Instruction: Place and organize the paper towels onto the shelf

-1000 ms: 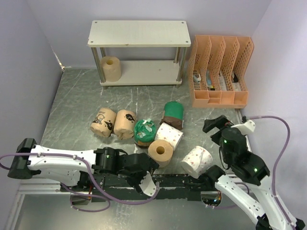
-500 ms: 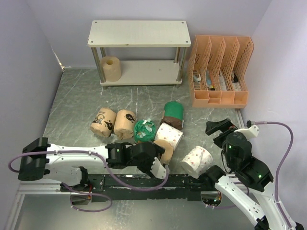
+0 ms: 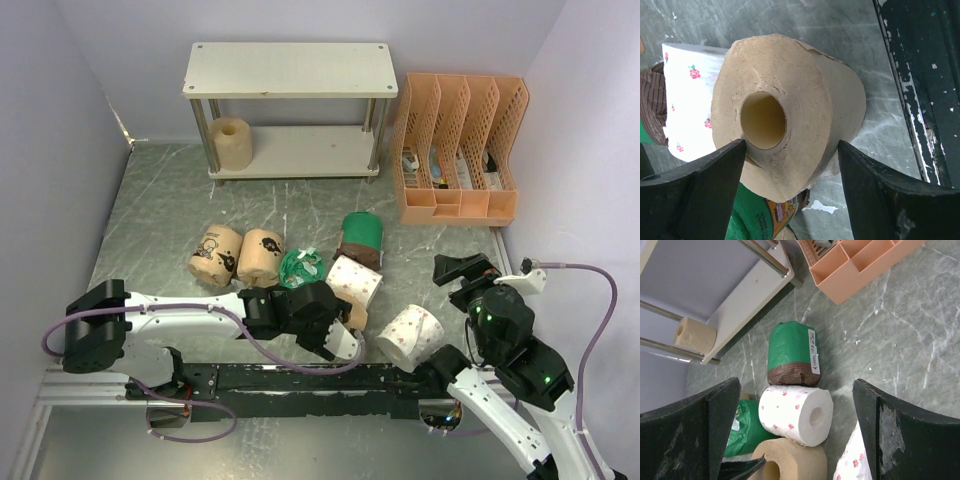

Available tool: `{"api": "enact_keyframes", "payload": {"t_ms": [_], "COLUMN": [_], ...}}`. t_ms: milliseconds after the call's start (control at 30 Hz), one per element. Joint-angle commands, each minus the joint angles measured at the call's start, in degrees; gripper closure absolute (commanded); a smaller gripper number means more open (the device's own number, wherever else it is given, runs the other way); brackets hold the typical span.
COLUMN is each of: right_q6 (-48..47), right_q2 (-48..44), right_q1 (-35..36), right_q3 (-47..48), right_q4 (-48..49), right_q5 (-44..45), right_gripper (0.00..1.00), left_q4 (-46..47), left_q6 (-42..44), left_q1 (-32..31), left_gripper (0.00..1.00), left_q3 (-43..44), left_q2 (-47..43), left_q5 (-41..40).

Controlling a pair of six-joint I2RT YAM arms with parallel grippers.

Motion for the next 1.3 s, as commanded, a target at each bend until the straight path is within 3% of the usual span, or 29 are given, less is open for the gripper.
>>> {"api": "enact_keyframes", "payload": {"t_ms": [0, 367, 500, 533, 667, 933, 1167, 1267], "right_q6": [-1.29, -3.27, -3.37, -3.3, -3.37, -3.22, -3.02, -3.13], "right_q2": [1.07, 1.96, 1.73, 1.71, 2.03, 1.87, 1.65, 2.04], "right_q1": [-0.22, -0.18, -0.11, -0.11, -0.08, -0.02, -0.09, -0.09], "right_q3": [-0.31, -1.13, -1.23, -1.23, -1.23, -1.37, -1.43, -1.16], "right_q4": [1.33, 3.18, 3.43, 3.35, 3.3, 3.34, 3.28, 3.08], "right_q5": [1.4, 0.73, 0.6, 0.66, 0.54, 0.39, 0.45, 0.39], "right_gripper": [0.05, 0.04, 0.04, 0.04, 0.04, 0.04, 0.04, 0.04], "left_q4": [0.06, -1.8, -2.35, -2.52, -3.15, -3.11, -1.72, -0.37], "left_q6": [-1.57, -2.98, -4.45, -4.67, -4.84, -4.47, -2.91, -2.43], "left_q1": [-0.13, -0.21, -0.36, -0.57, -1.83, -3.29, -4.26, -4.83], "left_gripper": [0.18, 0.14, 0.1, 0.01, 0.0, 0.09, 0.31, 0.32], "left_q3": [2.96, 5.39, 5.76, 5.75, 5.19, 3.32, 0.96, -0.47], "left_q2": [2.18, 2.62, 1.94, 1.69, 0.64, -0.34, 0.91, 1.51], "left_q5": [4.64, 3.11, 2.72, 2.46, 0.97, -1.01, -1.65, -2.7]}}
